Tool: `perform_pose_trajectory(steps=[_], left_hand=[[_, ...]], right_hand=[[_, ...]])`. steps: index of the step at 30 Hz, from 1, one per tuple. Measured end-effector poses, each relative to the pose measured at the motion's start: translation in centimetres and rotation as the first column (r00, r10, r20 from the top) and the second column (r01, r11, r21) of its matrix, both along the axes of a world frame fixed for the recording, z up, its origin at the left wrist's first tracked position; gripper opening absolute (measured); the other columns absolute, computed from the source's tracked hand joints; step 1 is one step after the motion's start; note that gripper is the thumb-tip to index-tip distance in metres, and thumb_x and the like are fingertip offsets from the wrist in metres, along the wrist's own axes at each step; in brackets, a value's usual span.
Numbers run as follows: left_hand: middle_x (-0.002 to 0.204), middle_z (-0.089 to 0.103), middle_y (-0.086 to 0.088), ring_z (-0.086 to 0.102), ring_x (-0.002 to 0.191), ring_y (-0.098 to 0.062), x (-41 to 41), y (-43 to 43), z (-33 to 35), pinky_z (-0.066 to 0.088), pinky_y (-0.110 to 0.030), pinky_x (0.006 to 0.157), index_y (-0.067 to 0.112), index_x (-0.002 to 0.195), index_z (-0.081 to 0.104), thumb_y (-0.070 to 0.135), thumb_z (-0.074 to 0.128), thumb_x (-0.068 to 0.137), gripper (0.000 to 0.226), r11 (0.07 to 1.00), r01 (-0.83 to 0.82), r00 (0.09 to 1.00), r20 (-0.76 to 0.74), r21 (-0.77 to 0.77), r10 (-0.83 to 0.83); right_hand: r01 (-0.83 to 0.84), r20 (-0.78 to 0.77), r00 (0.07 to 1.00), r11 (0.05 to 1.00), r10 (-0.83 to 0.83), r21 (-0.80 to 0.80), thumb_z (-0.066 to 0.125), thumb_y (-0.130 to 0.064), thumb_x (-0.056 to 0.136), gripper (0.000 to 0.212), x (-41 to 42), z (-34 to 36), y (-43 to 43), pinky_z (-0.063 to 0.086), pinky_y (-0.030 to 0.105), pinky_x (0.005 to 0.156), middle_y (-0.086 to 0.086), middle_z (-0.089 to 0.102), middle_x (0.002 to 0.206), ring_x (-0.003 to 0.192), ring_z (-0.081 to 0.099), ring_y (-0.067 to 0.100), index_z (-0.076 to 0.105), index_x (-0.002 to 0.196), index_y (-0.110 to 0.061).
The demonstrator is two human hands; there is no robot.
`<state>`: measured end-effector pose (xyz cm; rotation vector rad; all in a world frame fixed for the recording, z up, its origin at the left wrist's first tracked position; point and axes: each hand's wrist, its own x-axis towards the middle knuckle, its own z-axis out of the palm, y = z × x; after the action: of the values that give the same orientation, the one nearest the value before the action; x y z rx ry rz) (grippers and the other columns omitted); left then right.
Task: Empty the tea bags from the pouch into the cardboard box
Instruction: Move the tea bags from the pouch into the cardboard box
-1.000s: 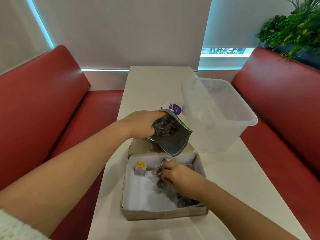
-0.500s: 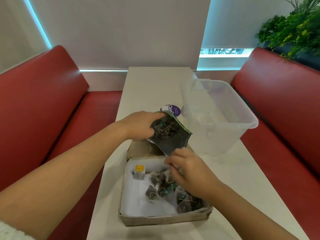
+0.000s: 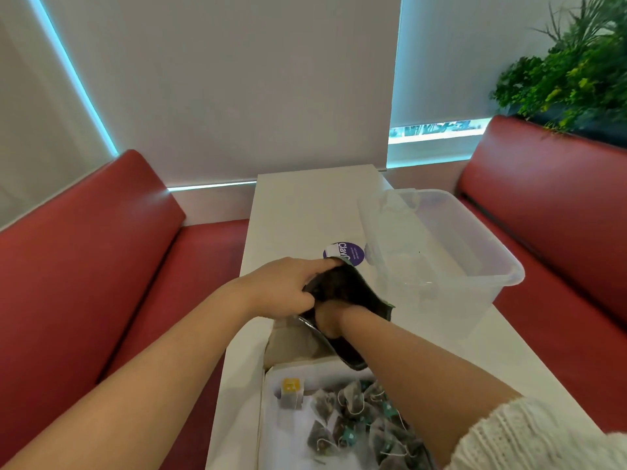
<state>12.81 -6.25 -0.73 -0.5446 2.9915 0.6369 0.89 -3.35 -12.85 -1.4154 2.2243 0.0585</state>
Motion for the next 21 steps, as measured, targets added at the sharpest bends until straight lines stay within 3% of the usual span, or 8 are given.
perform_pose_trajectory(steps=[3,5,7,12,14,16,19,21], left_hand=[[0.075,0.053,0.02,0.047,0.053,0.009,0.3,-0.3,0.1,0.032,-0.007,0.049,0.042,0.143,0.03,0.004,0.05,0.082,0.074,1.0,-0.019,1.0,-0.003,0.017,0.019],[0.079,0.054,0.021,0.048,0.055,0.008,0.3,-0.4,-0.1,0.032,-0.007,0.049,0.04,0.143,0.03,0.005,0.051,0.082,0.074,0.999,-0.027,1.0,-0.014,0.035,0.028],[0.076,0.048,0.024,0.047,0.055,0.006,0.1,-0.3,-0.3,0.033,-0.007,0.049,0.039,0.144,0.03,0.005,0.051,0.082,0.074,0.999,-0.034,0.999,-0.014,0.036,0.035],[0.079,0.05,0.017,0.045,0.057,0.004,0.0,0.0,-0.6,0.031,-0.008,0.049,0.038,0.143,0.032,0.005,0.052,0.082,0.073,0.999,-0.04,0.998,-0.037,0.015,0.041],[0.085,0.053,0.01,0.046,0.059,0.003,0.1,-0.1,-0.8,0.032,-0.012,0.052,0.038,0.143,0.031,0.005,0.053,0.082,0.073,0.999,-0.045,0.998,-0.036,0.005,0.045],[0.09,0.057,0.006,0.048,0.062,0.0,0.1,-0.2,-1.2,0.035,-0.017,0.055,0.039,0.144,0.03,0.006,0.052,0.083,0.073,0.999,-0.053,0.998,-0.026,0.007,0.053],[0.103,0.065,0.0,0.053,0.07,-0.006,0.1,-0.3,-1.8,0.041,-0.023,0.061,0.039,0.143,0.031,0.006,0.052,0.082,0.073,0.999,-0.05,0.999,-0.008,0.002,0.05],[0.116,0.064,-0.002,0.057,0.086,-0.015,0.0,-0.2,-2.3,0.048,-0.029,0.071,0.038,0.143,0.031,0.007,0.052,0.081,0.073,0.999,-0.041,0.999,-0.007,-0.02,0.04]], right_hand=[[0.194,0.231,0.961,0.966,-0.152,-0.172,0.043,-0.059,0.078,0.074,0.2,-1.5,-0.5,0.028,0.049,0.111,0.004,0.036,0.147,0.13,0.035,0.033,0.027,0.145,-0.033],[0.279,0.306,0.932,0.922,-0.193,-0.269,0.043,-0.065,0.069,0.08,0.3,-2.3,-0.7,0.028,0.045,0.111,-0.002,0.036,0.146,0.131,0.034,0.028,0.029,0.143,-0.038],[0.274,0.28,0.94,0.918,-0.194,-0.286,0.047,-0.06,0.078,0.066,0.7,-2.0,-0.4,0.031,0.04,0.11,-0.002,0.04,0.143,0.127,0.038,0.026,0.034,0.139,-0.038],[0.099,-0.01,0.994,0.945,-0.107,-0.311,0.05,-0.042,0.092,0.046,0.5,-0.6,1.7,0.035,0.036,0.107,0.006,0.049,0.134,0.124,0.044,0.028,0.046,0.134,-0.024],[0.015,-0.022,0.999,0.943,-0.024,-0.333,0.051,-0.022,0.093,0.03,0.9,0.8,3.5,0.046,0.036,0.091,0.015,0.057,0.122,0.111,0.055,0.033,0.058,0.119,-0.008],[-0.088,-0.074,0.995,0.913,0.063,-0.398,0.052,-0.012,0.091,0.021,1.2,1.6,5.7,0.049,0.037,0.081,0.017,0.059,0.11,0.099,0.058,0.034,0.062,0.107,-0.002],[-0.103,-0.142,0.989,0.866,0.037,-0.489,0.051,-0.017,0.093,0.028,1.7,3.0,8.6,0.047,0.035,0.087,0.009,0.053,0.115,0.102,0.055,0.03,0.061,0.118,-0.009],[-0.139,-0.14,0.988,0.762,0.065,-0.632,0.051,-0.017,0.092,0.023,1.5,3.7,10.7,0.044,0.028,0.077,0.007,0.054,0.104,0.092,0.057,0.027,0.066,0.108,-0.009]])
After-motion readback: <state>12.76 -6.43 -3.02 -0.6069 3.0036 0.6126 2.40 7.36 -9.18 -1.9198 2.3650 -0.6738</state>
